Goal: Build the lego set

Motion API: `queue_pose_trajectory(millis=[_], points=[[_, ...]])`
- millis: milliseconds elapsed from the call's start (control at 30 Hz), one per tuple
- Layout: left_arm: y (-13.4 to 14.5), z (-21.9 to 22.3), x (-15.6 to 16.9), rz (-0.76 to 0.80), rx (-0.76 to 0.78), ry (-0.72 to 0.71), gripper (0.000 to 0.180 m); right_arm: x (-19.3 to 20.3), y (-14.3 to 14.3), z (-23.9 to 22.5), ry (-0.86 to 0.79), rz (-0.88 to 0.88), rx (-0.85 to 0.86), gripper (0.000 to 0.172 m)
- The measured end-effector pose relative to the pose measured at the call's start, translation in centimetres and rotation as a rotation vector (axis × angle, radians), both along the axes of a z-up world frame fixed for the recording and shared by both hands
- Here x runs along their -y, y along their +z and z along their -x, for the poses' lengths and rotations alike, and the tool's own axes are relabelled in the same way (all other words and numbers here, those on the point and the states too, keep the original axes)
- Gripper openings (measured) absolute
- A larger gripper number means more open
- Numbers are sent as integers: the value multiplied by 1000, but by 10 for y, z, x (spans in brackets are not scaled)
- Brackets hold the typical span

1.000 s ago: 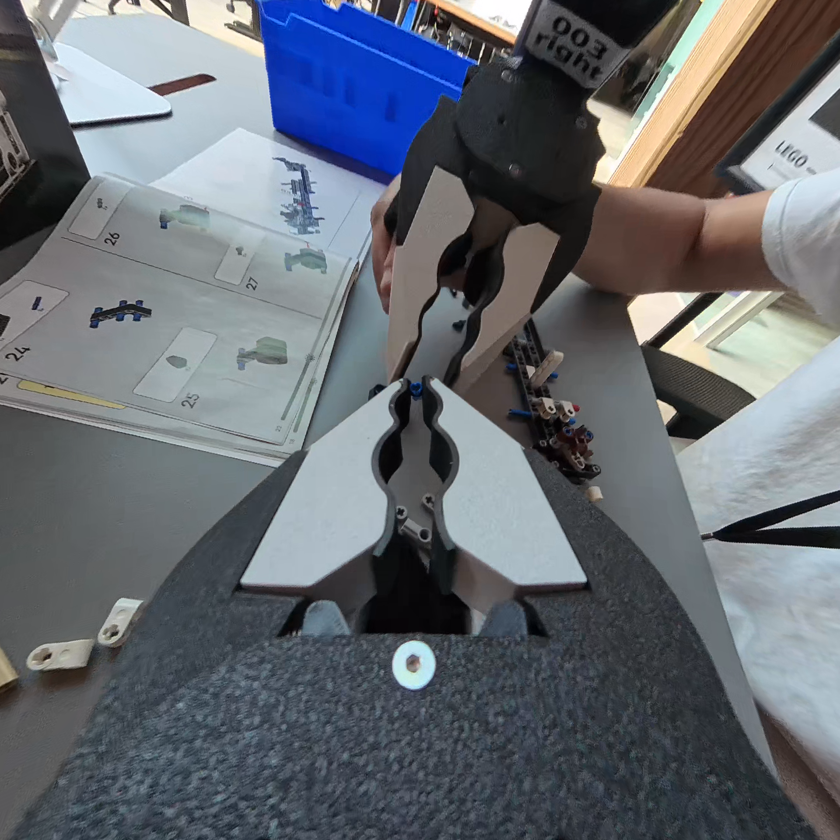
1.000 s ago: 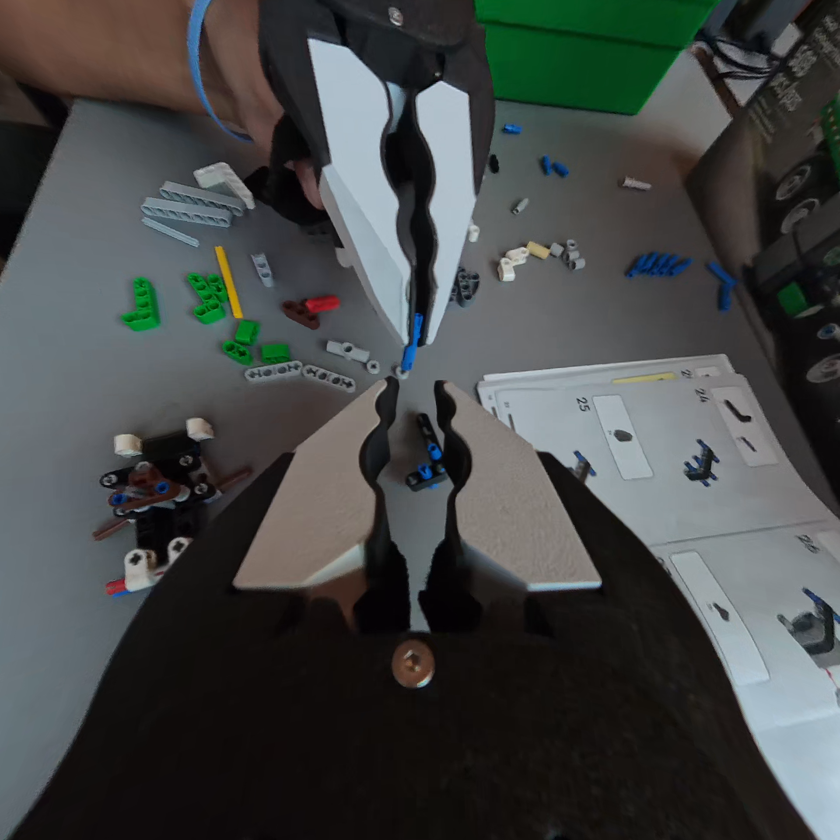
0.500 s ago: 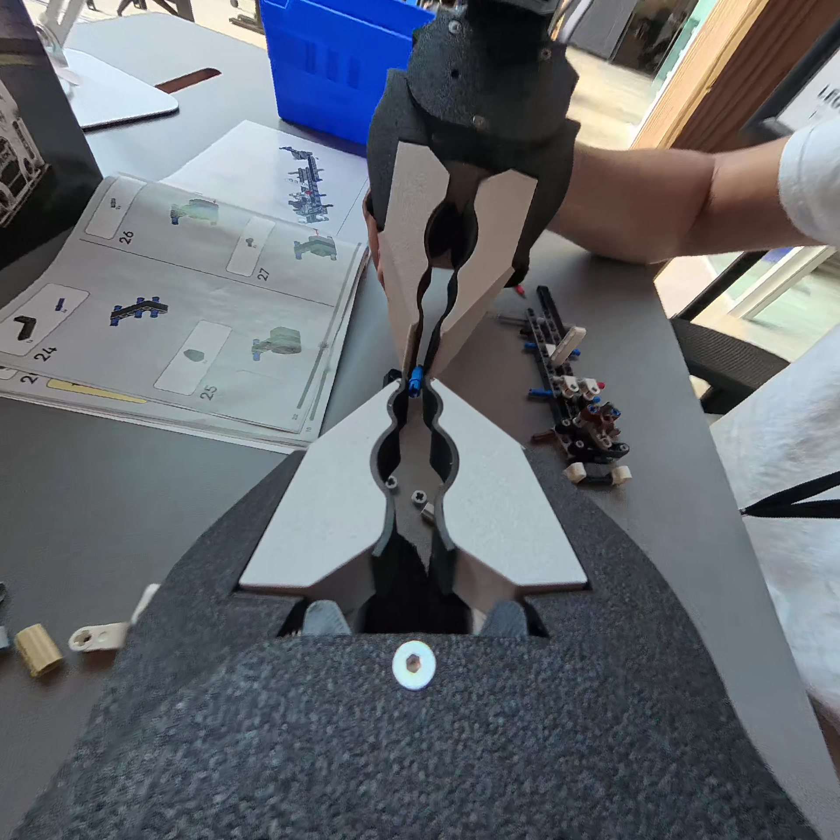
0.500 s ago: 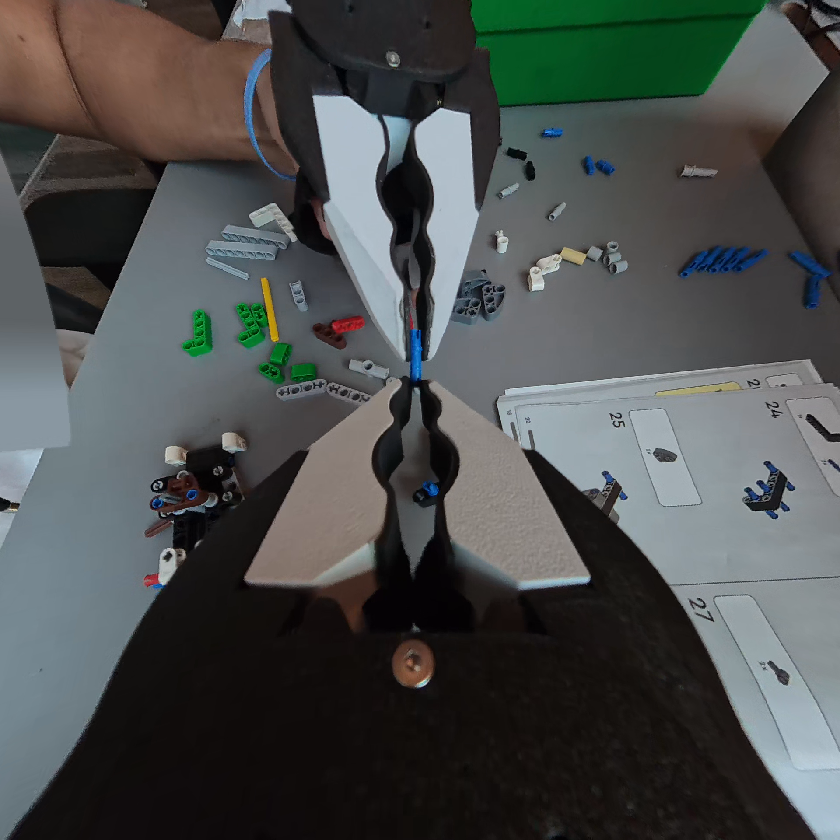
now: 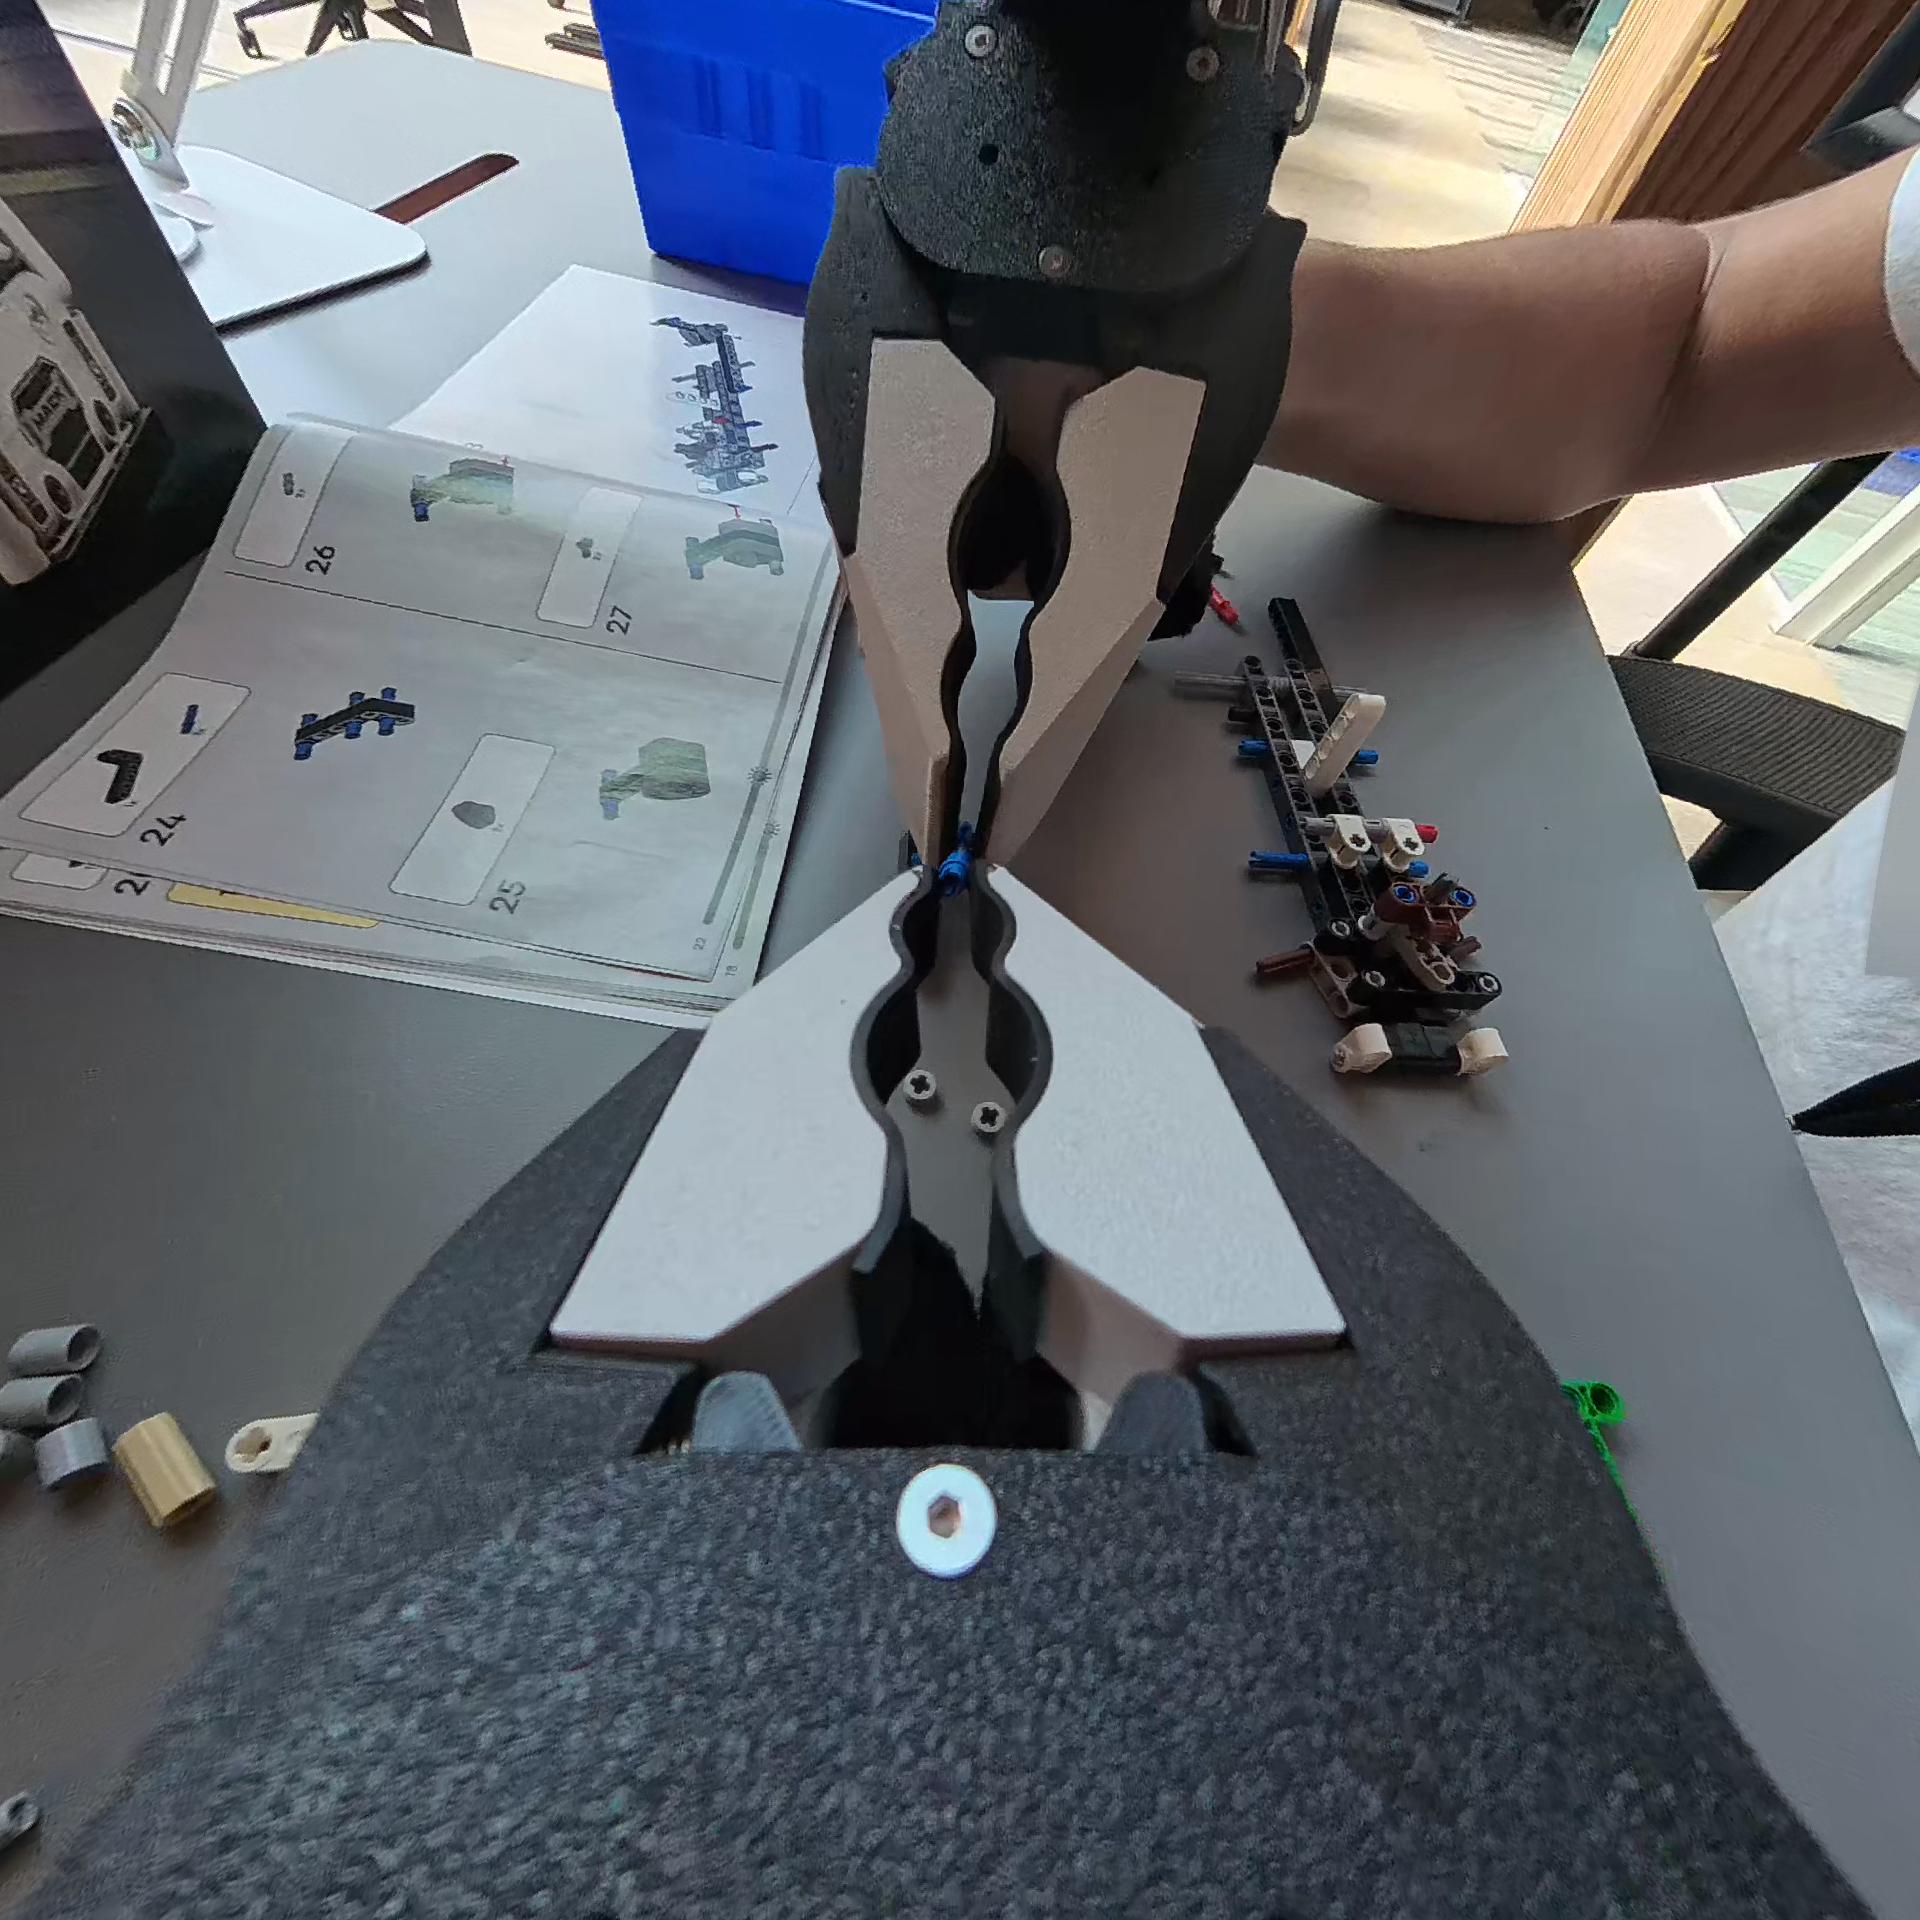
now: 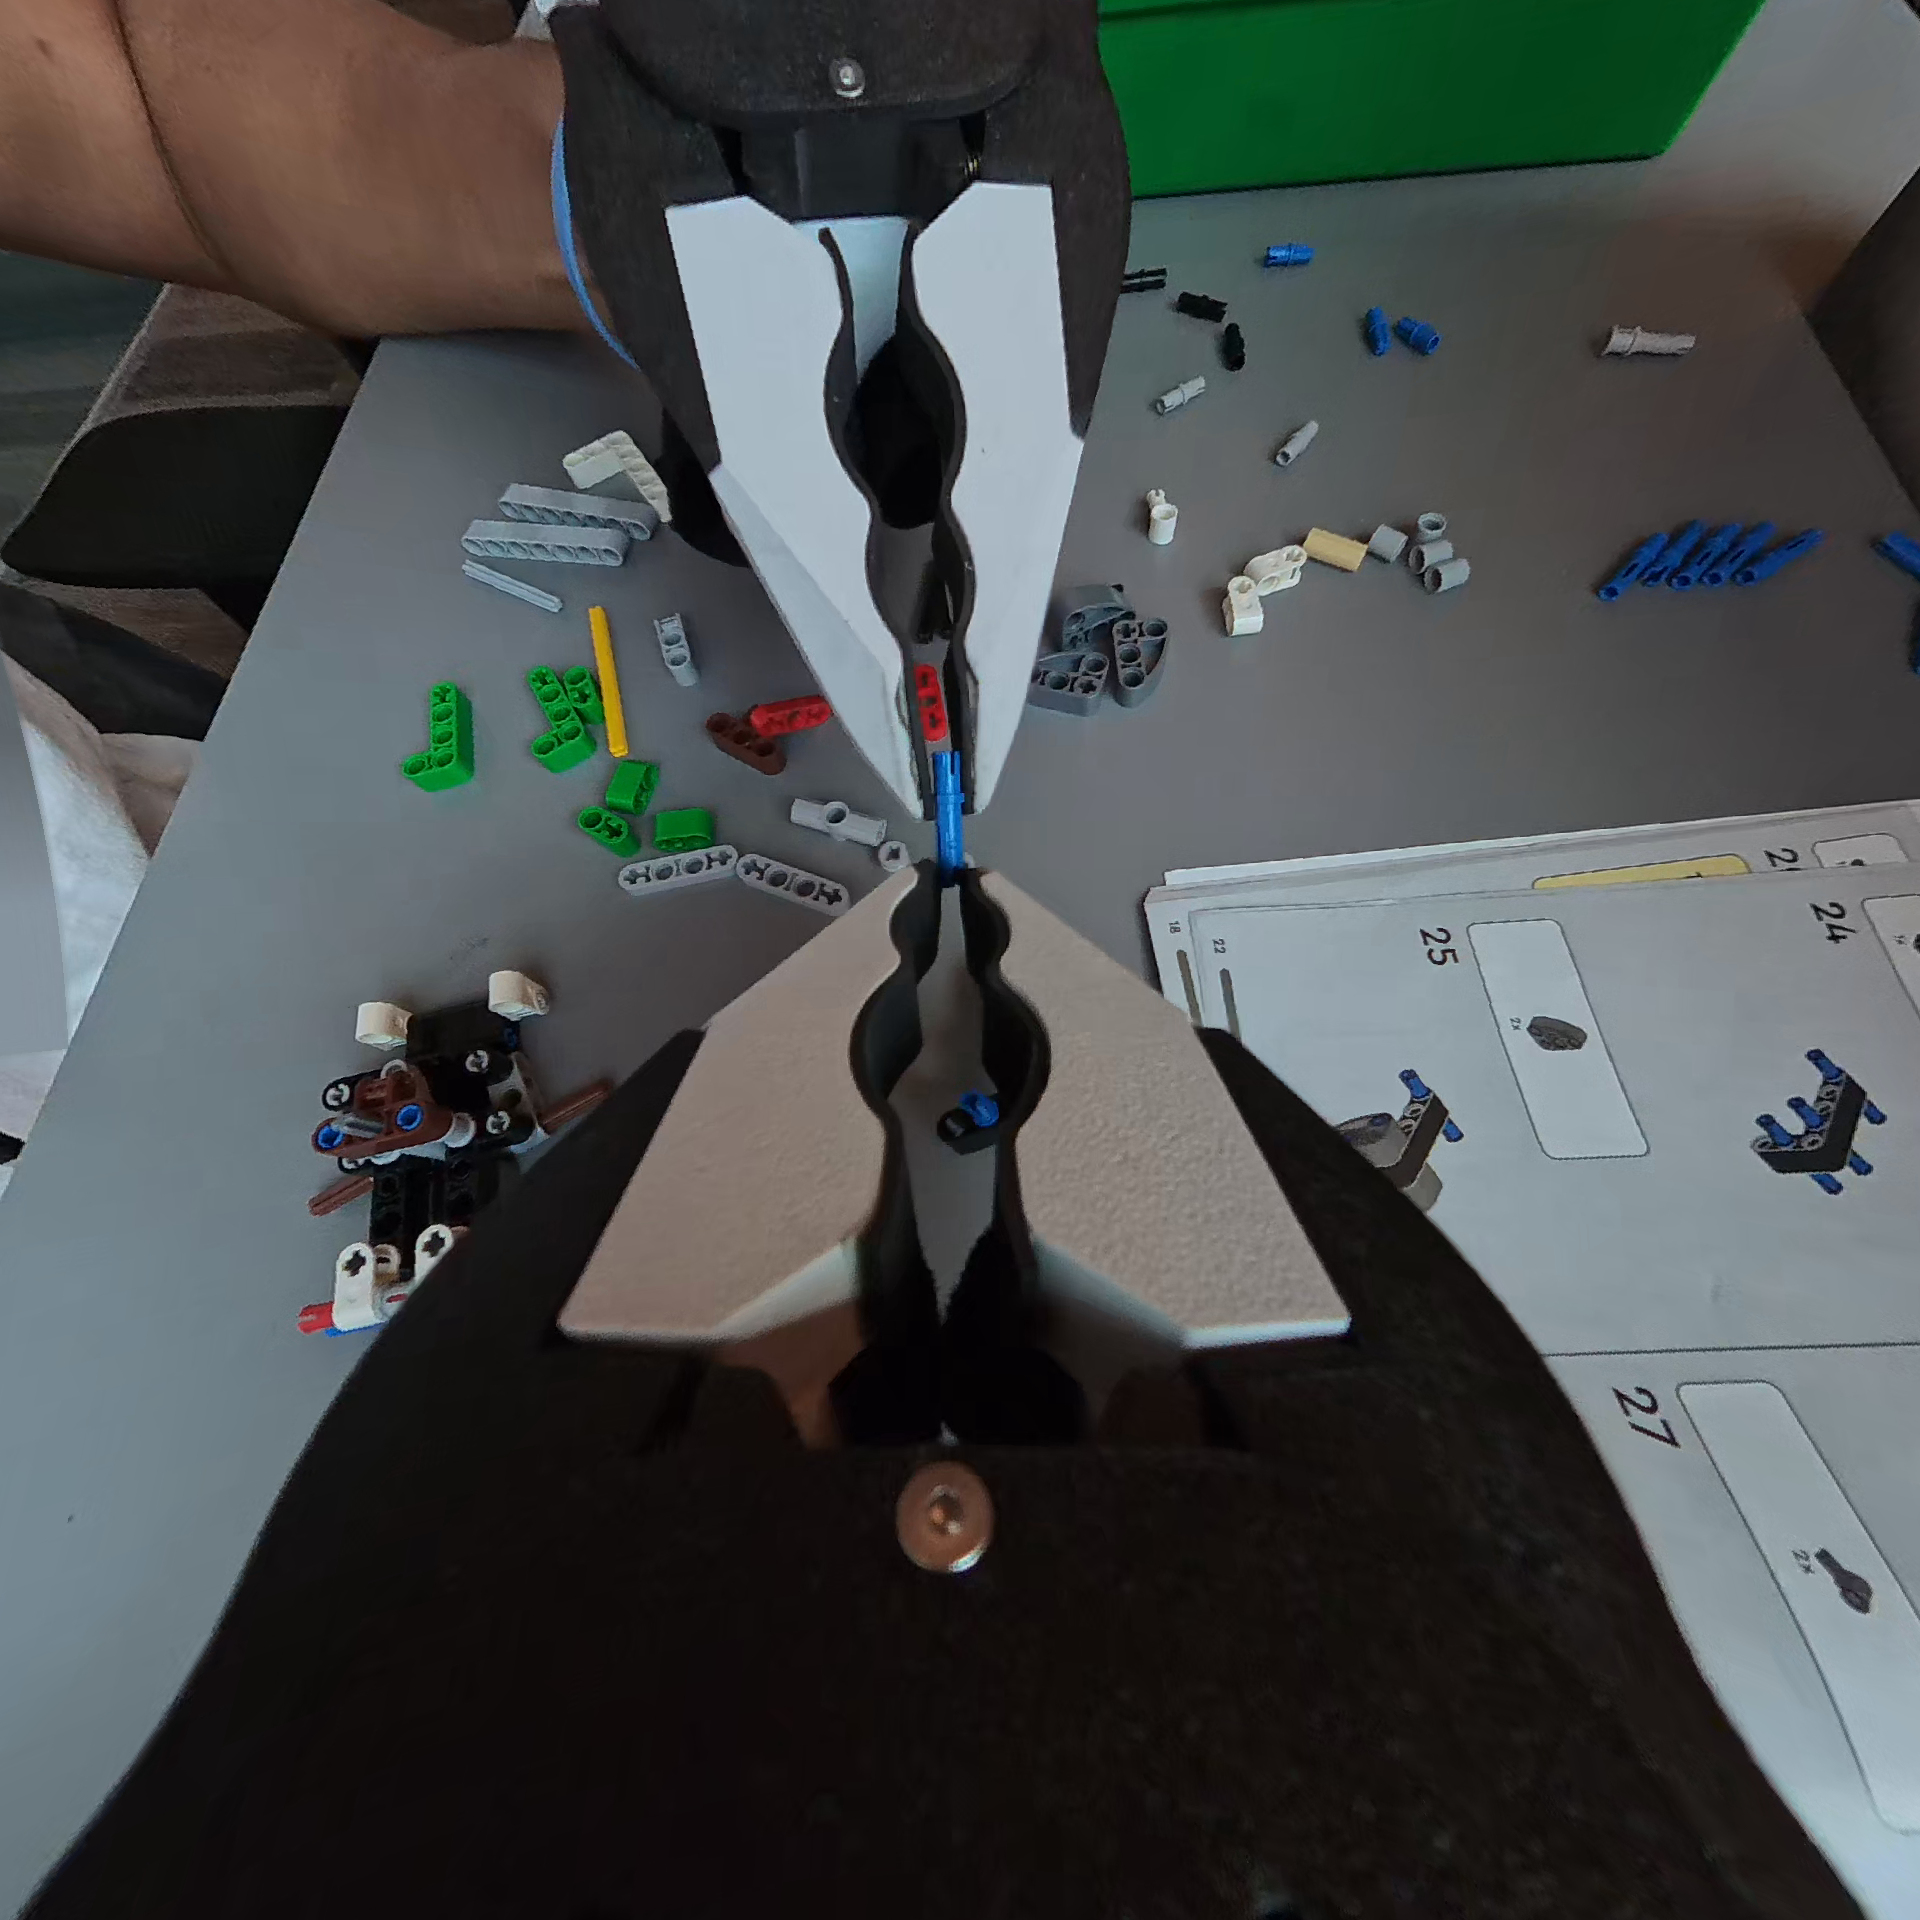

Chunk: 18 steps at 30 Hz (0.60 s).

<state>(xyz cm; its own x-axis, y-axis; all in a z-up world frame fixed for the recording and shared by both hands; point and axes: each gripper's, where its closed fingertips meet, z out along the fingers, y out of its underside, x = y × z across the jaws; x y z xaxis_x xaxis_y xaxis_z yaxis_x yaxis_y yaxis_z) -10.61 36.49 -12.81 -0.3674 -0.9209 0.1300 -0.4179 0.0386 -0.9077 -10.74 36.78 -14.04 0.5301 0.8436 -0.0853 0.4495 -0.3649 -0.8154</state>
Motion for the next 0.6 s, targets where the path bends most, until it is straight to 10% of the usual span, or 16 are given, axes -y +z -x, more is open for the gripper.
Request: queue_pose_trajectory(millis=[600], points=[[-34, -1, -6, -323, -161, 78, 3, 5, -31, -26, -23, -10, 340, 27]])
